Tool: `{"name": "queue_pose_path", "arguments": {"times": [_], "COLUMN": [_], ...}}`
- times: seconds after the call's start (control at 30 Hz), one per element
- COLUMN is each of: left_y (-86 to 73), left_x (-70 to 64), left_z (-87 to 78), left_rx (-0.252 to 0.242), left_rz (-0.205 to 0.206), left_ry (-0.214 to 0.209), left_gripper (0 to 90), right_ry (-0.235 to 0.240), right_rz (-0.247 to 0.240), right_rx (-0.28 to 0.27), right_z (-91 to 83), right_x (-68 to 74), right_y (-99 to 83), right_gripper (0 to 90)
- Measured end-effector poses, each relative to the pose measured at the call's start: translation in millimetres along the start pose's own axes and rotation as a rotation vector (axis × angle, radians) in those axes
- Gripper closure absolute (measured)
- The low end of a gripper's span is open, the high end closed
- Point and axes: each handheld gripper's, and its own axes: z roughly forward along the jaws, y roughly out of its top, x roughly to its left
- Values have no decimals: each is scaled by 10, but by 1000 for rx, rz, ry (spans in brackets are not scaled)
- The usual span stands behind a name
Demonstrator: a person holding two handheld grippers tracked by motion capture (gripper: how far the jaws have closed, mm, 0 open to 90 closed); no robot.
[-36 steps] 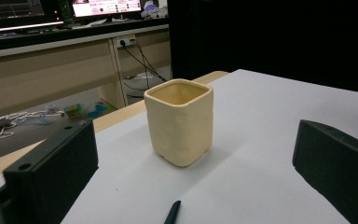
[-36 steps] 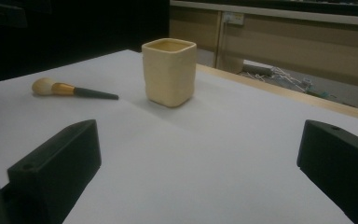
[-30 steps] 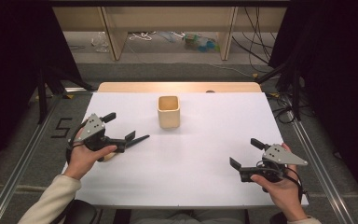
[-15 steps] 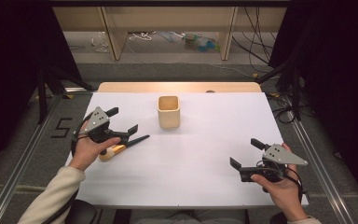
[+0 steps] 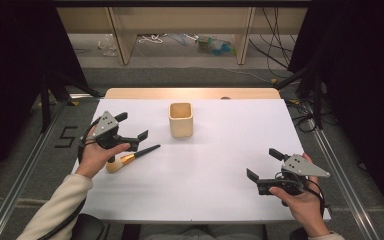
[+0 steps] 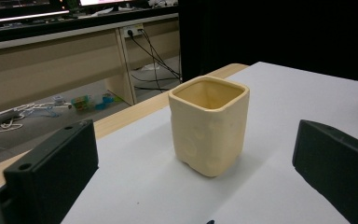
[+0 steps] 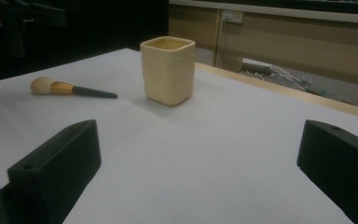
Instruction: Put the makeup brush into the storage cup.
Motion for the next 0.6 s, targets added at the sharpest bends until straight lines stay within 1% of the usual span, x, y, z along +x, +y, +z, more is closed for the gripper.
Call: {"name": "queue_pose_path", "arguments": {"times": [0.23,0.37,0.47,0.6], "left_y": [26,21,22,30], "left_x": [22,35,41,43], "left_z": [38,52,60,68], "left_rx": [4,5,6,8], "left_rz": [3,-4,-4,0], "left_ry": [-7,-5,-2,-4], "left_gripper": [0,0,0,0], "right_ry": [2,-5,2,-7], "right_rz": [1,-5,2,-6], "right_rx": [0,3,1,3], "right_z": [-1,-4,0,-3], "right_x": [0,-5,-1,-7], "right_y": [0,1,0,0], "right_gripper": [5,5,5,5]}}
